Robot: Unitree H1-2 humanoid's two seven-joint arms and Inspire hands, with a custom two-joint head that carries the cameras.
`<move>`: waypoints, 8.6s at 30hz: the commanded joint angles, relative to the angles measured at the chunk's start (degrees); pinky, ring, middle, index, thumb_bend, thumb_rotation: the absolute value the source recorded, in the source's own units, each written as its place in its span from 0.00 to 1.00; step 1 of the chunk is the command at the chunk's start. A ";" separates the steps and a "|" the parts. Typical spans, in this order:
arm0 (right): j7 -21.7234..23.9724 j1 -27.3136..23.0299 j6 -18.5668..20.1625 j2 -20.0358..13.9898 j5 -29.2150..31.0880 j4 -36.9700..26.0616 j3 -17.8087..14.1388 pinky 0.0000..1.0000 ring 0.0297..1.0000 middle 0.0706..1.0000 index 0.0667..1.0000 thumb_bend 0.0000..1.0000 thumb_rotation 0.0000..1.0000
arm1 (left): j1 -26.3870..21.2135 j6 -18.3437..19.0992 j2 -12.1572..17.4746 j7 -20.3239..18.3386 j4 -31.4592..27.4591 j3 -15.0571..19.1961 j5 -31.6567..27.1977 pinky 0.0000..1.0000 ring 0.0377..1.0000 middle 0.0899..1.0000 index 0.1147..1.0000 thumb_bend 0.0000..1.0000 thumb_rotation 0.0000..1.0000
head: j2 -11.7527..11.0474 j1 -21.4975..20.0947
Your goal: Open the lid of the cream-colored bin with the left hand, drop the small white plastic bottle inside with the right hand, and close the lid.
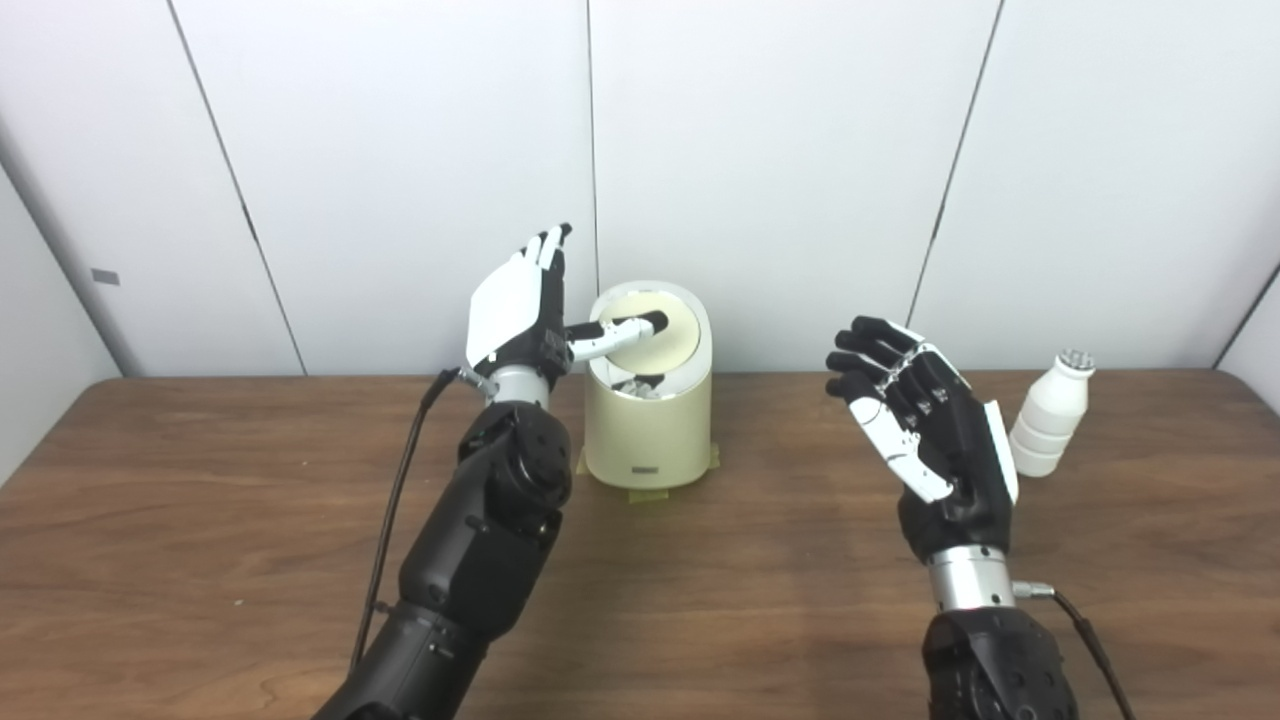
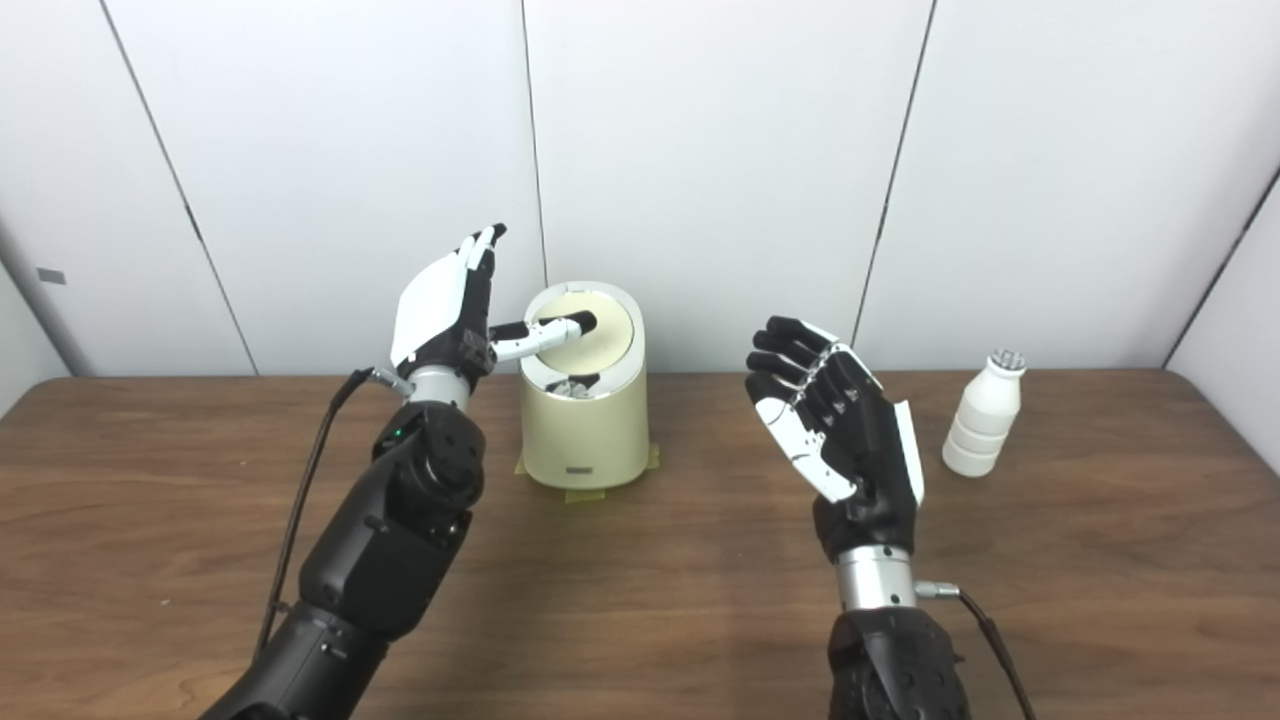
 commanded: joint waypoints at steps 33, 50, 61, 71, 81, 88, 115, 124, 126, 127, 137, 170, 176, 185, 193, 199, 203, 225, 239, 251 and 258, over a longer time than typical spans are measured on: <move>0.26 -2.63 1.10 0.31 -0.54 -3.44 0.81 0.60 0.65 0.65 0.64 0.37 0.29 | -3.01 1.75 5.61 1.49 0.62 -10.69 19.45 1.00 1.00 1.00 1.00 1.00 0.17 | 0.93 -0.62; 0.34 -2.84 1.97 0.23 -0.57 -3.90 0.75 0.61 0.65 0.66 0.64 0.38 0.29 | -3.07 0.38 6.75 5.65 4.99 -12.08 22.56 1.00 1.00 1.00 1.00 1.00 0.21 | 1.12 -0.63; 0.48 -2.77 1.63 0.06 -0.85 -3.65 0.87 0.60 0.65 0.65 0.64 0.37 0.29 | -2.05 -0.96 6.10 5.92 2.83 -9.64 19.33 1.00 1.00 1.00 1.00 0.67 0.99 | 1.22 -0.59; 0.54 -2.78 2.46 0.12 -0.72 -3.76 0.98 0.60 0.65 0.65 0.64 0.36 0.31 | -0.78 -1.15 3.38 4.96 -2.57 -5.55 14.88 1.00 1.00 1.00 1.00 0.64 1.00 | 1.08 -0.55; 0.40 -2.93 2.12 0.27 -0.57 -3.94 0.77 0.61 0.65 0.66 0.64 0.35 0.29 | 6.44 -20.81 -0.08 9.73 -17.91 2.74 -1.52 0.92 0.97 0.94 0.91 0.23 1.00 | 1.17 -0.67; 0.52 -2.87 2.22 0.28 -0.23 -4.16 0.72 0.60 0.65 0.65 0.64 0.37 0.32 | 11.48 -21.97 -1.82 2.94 -29.92 7.50 -12.87 0.74 0.84 0.84 0.82 0.17 0.89 | 1.00 -0.61; -5.49 -11.25 -11.99 -7.71 -14.15 -0.94 -4.16 0.66 0.73 0.74 0.75 0.84 0.47 | 29.89 -24.66 -0.50 -5.29 -39.55 12.77 -23.11 0.77 0.82 0.82 0.80 0.23 0.81 | 1.94 -2.56; -7.79 -16.20 -8.73 -11.59 -14.64 -0.75 -8.20 0.62 0.73 0.74 0.75 0.86 0.42 | 31.85 -27.04 -0.05 -5.02 -38.07 12.82 -22.43 0.79 0.84 0.83 0.81 0.32 0.82 | 2.21 -2.70; -8.14 -16.75 -8.51 -12.30 -15.03 -0.04 -8.75 0.62 0.73 0.74 0.75 0.85 0.42 | 32.31 -26.85 -0.12 -5.06 -38.09 12.81 -22.31 0.79 0.84 0.84 0.81 0.33 0.83 | 2.18 -2.59; -8.45 -17.04 -8.78 -12.71 -15.30 0.76 -9.11 0.62 0.73 0.74 0.75 0.85 0.42 | 32.50 -26.83 -0.11 -5.03 -38.06 12.73 -21.86 0.79 0.84 0.84 0.81 0.32 0.83 | 2.18 -2.59; -11.45 -19.72 -7.56 -17.25 -18.10 8.04 -12.27 0.76 0.84 0.84 0.85 0.83 0.38 | 32.80 -25.03 0.22 -5.39 -38.57 13.95 -21.85 0.79 0.85 0.84 0.82 0.31 0.86 | 2.49 -3.57; -14.03 -9.94 -0.87 -18.74 -13.29 9.71 -16.04 0.61 0.76 0.88 0.88 0.78 0.27 | 32.82 -25.30 0.57 -6.68 -38.31 13.34 -18.93 0.76 0.84 0.83 0.80 0.32 0.82 | 2.91 -4.77; -15.63 -8.57 1.80 -18.05 -17.16 10.59 -15.46 0.50 0.67 0.82 0.85 0.83 0.30 | 32.81 -25.68 0.54 -6.86 -38.21 13.50 -19.34 0.76 0.84 0.83 0.80 0.32 0.80 | 2.95 -4.73; -15.76 -6.60 1.15 -18.09 -19.45 14.46 -14.01 0.67 0.81 0.89 0.89 0.84 0.35 | 32.79 -25.82 0.52 -6.93 -38.33 13.51 -19.55 0.76 0.84 0.83 0.80 0.31 0.81 | 2.90 -4.75; -15.58 -5.04 2.50 -17.46 -18.99 15.38 -13.65 0.79 0.91 0.95 0.93 0.84 0.35 | 32.86 -26.10 0.84 -6.85 -38.32 13.57 -19.21 0.76 0.83 0.83 0.80 0.31 0.81 | 3.04 -4.96; -16.02 -4.81 2.30 -17.47 -19.02 17.03 -13.56 0.85 0.94 0.95 0.95 0.92 0.42 | 32.96 -26.36 1.24 -7.10 -38.26 13.63 -19.91 0.76 0.83 0.83 0.80 0.32 0.81 | 3.09 -5.07; -16.37 -4.87 3.86 -17.29 -19.75 17.30 -13.50 0.85 0.93 0.94 0.94 0.94 0.41 | 32.89 -25.60 1.12 -6.90 -38.64 13.72 -19.81 0.75 0.83 0.82 0.80 0.32 0.81 | 3.12 -5.22; -13.85 -8.93 3.30 -19.35 -13.70 26.07 -13.64 0.70 0.85 0.91 0.95 0.87 0.29 | 33.03 -25.35 1.33 -7.23 -39.34 14.11 -21.10 0.76 0.83 0.83 0.81 0.33 0.82 | 3.32 -6.10; -13.27 -12.56 5.03 -21.72 -11.34 32.19 -13.20 0.65 0.82 0.89 0.91 0.87 0.31 | 32.92 -26.95 1.88 -7.20 -38.75 14.34 -22.11 0.76 0.82 0.82 0.80 0.32 0.81 | 3.47 -6.32; -11.59 -15.56 7.26 -23.29 -9.28 35.62 -13.13 0.63 0.80 0.89 0.94 0.84 0.22 | 32.96 -27.38 2.08 -7.37 -38.62 14.48 -23.24 0.78 0.83 0.82 0.80 0.35 0.81 | 3.52 -6.40; -10.89 -16.50 6.91 -24.45 -10.36 37.44 -11.09 0.71 0.85 0.90 0.93 0.86 0.21 | 32.96 -27.34 1.92 -7.13 -38.49 14.34 -22.61 0.76 0.82 0.81 0.79 0.35 0.80 | 3.45 -6.45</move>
